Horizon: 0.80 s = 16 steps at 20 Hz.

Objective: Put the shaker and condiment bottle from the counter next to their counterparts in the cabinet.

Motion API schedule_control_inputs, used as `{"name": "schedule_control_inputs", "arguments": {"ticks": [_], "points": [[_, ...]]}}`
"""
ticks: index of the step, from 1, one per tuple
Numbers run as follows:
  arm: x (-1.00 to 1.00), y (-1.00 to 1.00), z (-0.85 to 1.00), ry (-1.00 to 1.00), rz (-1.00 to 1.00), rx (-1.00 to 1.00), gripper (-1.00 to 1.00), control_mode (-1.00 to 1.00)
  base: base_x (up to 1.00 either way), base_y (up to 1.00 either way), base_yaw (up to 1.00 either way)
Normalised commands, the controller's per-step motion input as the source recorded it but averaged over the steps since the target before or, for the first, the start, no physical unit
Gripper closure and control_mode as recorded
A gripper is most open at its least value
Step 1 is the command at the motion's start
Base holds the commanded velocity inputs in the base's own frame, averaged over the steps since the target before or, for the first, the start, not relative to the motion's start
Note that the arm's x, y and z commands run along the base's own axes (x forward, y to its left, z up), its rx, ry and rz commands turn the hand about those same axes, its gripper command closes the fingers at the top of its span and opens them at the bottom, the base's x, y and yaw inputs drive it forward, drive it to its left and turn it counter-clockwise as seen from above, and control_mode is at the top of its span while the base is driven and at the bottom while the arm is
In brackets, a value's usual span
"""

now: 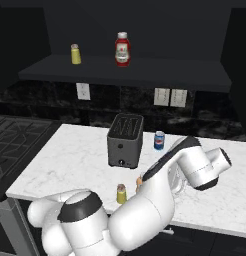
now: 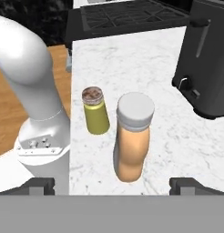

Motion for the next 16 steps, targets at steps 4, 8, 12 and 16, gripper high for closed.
{"name": "schedule_control_inputs", "arguments": {"ticks": [4, 8, 12, 16], "points": [[0.00, 0.18, -0.06, -0.10, -0.16, 0.01, -1.00, -1.00, 0.00, 0.00, 0.00], [0.00, 0.21, -0.20, -0.01, -0.18, 0.01, -1.00, -1.00, 0.00, 0.00, 0.00], [0.00, 0.10, -0.40, 0.01, -0.08, 0.00, -1.00, -1.00, 0.00, 0.00, 0.00], [0.00, 0.15, -0.15, 0.02, -0.07, 0.01, -1.00, -1.00, 0.00, 0.00, 0.00]]}}
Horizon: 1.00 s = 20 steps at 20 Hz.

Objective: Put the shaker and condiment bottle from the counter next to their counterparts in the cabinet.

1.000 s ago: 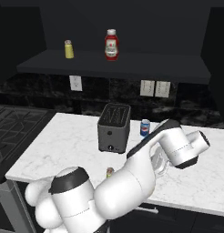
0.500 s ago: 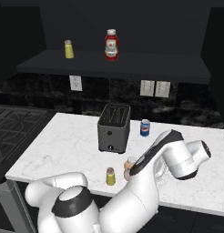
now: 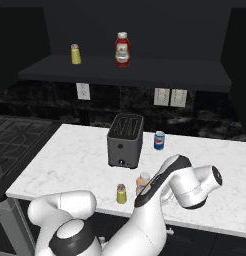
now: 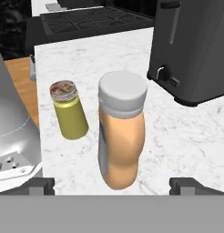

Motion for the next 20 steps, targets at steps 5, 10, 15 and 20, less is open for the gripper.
{"name": "schedule_control_inputs", "arguments": {"ticks": [5, 10, 15, 20], "points": [[0.05, 0.12, 0.00, 0.01, -0.10, 0.07, -1.00, -1.00, 0.00, 0.00, 0.00], [0.03, 0.05, 0.00, 0.05, -0.05, 0.10, -1.00, -1.00, 0.00, 0.00, 0.00], [0.13, 0.09, -0.02, 0.07, -0.02, 0.10, -1.00, -1.00, 0.00, 0.00, 0.00], [0.17, 0.08, -0.05, 0.04, 0.00, 0.08, -1.00, -1.00, 0.00, 0.00, 0.00]]}}
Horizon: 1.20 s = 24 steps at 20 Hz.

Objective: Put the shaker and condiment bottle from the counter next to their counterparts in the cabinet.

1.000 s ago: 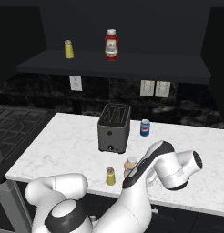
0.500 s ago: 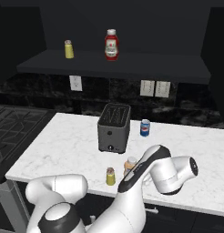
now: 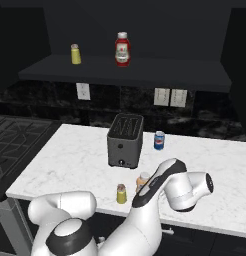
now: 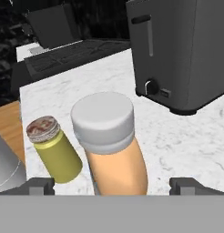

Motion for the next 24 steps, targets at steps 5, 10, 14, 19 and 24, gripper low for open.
{"name": "schedule_control_inputs", "arguments": {"ticks": [5, 10, 14, 19, 24], "points": [[0.02, 0.35, -0.23, 0.05, 0.00, 0.04, 1.00, -1.00, 0.00, 0.00, 0.00], [0.16, 0.29, -0.05, 0.11, -0.05, 0.03, 1.00, -1.00, 0.00, 0.00, 0.00], [0.00, -0.06, 0.90, -0.01, -0.49, 0.04, 1.00, -1.00, 0.00, 0.00, 0.00], [-0.10, -0.03, 0.81, -0.01, -0.65, 0.09, 1.00, -1.00, 0.00, 0.00, 0.00], [-0.76, 0.18, 0.50, -0.04, -0.69, 0.14, 1.00, -1.00, 0.00, 0.00, 0.00]]}}
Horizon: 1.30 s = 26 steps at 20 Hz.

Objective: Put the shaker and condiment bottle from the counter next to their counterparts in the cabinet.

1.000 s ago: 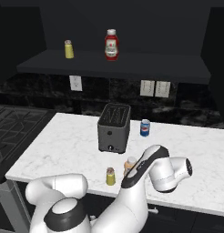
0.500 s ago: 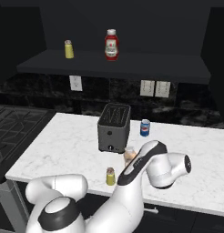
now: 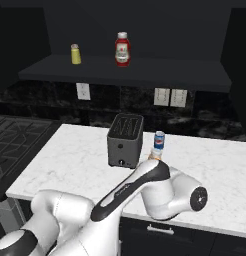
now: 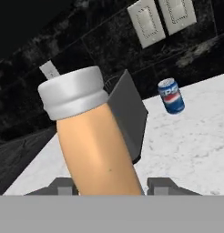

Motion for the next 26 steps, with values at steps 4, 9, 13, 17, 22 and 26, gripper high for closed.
{"name": "schedule_control_inputs", "arguments": {"ticks": [4, 9, 13, 17, 22, 26], "points": [[-0.75, 0.33, 0.76, -0.06, -0.58, 0.11, 1.00, -1.00, 0.00, 0.00, 0.00], [-0.51, 0.56, 0.99, -0.06, -0.41, 0.03, 1.00, -1.00, 0.00, 0.00, 0.00], [-0.50, 0.52, 0.95, -0.08, -0.26, 0.00, 1.00, -1.00, 0.00, 0.00, 0.00], [-0.81, 0.02, 0.98, -0.05, -0.20, 0.02, 1.00, -1.00, 0.00, 0.00, 0.00], [-0.55, 0.03, 1.00, 0.02, -0.10, 0.00, 1.00, -1.00, 0.00, 0.00, 0.00], [-0.71, 0.06, 1.00, 0.00, -0.02, 0.00, 1.00, -1.00, 0.00, 0.00, 0.00]]}}
